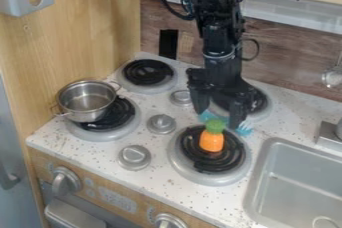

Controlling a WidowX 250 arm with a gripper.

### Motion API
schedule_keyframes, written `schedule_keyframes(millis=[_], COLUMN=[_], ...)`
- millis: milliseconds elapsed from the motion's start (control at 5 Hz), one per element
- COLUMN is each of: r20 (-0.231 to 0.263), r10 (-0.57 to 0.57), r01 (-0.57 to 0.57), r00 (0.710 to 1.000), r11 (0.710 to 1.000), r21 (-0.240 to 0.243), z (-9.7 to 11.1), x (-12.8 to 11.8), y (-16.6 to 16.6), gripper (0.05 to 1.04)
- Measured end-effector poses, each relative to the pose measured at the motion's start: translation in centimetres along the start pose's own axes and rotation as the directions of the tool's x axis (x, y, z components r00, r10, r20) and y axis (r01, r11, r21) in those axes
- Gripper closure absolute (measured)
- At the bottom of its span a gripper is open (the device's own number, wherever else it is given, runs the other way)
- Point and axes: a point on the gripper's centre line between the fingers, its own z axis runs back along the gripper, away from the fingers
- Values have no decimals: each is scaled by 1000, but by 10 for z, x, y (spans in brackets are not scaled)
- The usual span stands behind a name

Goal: It took the pot from the front left burner the to back right burner

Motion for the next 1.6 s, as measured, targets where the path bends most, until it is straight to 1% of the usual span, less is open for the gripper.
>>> schedule_keyframes(millis=[200,400,600,800,1000,1200,1400,1600], r20=[-42,-62,-51,9,34,38,26,4], r10=[13,46,114,176,236,292,325,314], r01=[-13,-47,-114,-176,-237,-294,-325,-310], r00=[999,997,992,984,971,956,945,949], r11=[1000,999,993,984,970,953,935,933], r21=[-5,-10,-2,20,58,79,139,183], z=[-12,-12,-4,15,20,12,1,-11], x=[-9,-16,-20,-21,-25,-28,-26,-23], y=[2,14,41,71,102,131,154,171], gripper=[85,85,85,85,85,85,85,85])
